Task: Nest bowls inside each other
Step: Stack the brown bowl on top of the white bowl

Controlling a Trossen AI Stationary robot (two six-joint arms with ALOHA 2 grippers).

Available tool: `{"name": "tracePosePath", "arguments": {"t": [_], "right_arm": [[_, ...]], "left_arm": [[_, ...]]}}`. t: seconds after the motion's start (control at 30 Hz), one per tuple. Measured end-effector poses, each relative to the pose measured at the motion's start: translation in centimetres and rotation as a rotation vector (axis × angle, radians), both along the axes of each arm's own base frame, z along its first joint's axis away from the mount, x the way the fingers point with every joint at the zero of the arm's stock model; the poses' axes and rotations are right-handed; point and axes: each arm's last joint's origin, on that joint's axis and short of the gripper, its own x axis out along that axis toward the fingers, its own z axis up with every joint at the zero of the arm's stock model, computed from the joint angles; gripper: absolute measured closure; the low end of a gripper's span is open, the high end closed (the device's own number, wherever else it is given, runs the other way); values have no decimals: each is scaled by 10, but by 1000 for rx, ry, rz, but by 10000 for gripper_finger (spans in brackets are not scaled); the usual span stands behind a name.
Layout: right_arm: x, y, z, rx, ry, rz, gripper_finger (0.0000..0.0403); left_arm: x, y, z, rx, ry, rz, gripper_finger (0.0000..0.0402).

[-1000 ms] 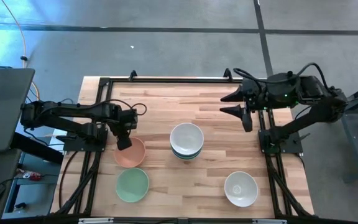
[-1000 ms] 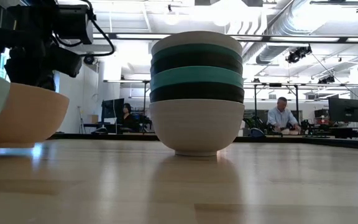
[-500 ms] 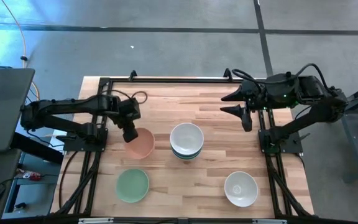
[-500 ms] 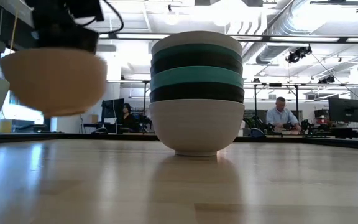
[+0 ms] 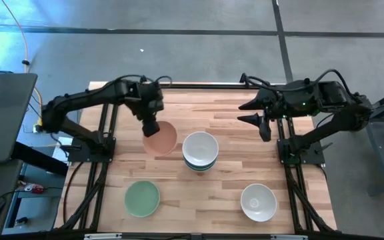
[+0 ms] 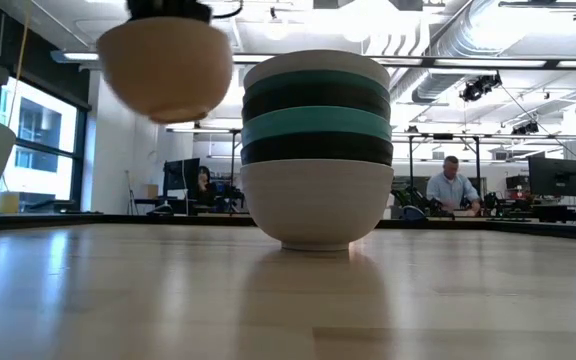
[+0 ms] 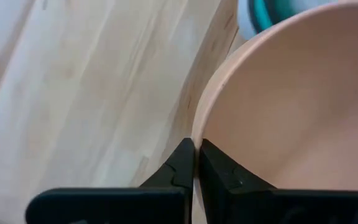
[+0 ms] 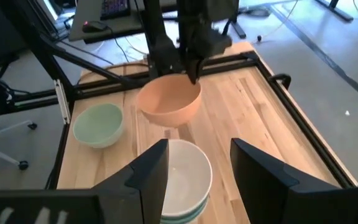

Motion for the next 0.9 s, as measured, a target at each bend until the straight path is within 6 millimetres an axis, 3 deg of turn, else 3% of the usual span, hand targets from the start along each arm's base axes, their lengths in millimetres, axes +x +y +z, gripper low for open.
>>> {"name": "tracePosePath", "arguments": {"t": [0.27, 0.47, 0.9], "right_arm": [[-5, 0, 0, 11, 14, 28, 238], [-20, -2, 6, -4, -27, 45, 238], [-67, -10, 22, -30, -143, 47, 238]], "left_arm": [[41, 19, 40, 28, -3, -89, 401], [70, 23, 55, 34, 4, -147, 401], [122, 14, 41, -11, 11, -249, 401]]}}
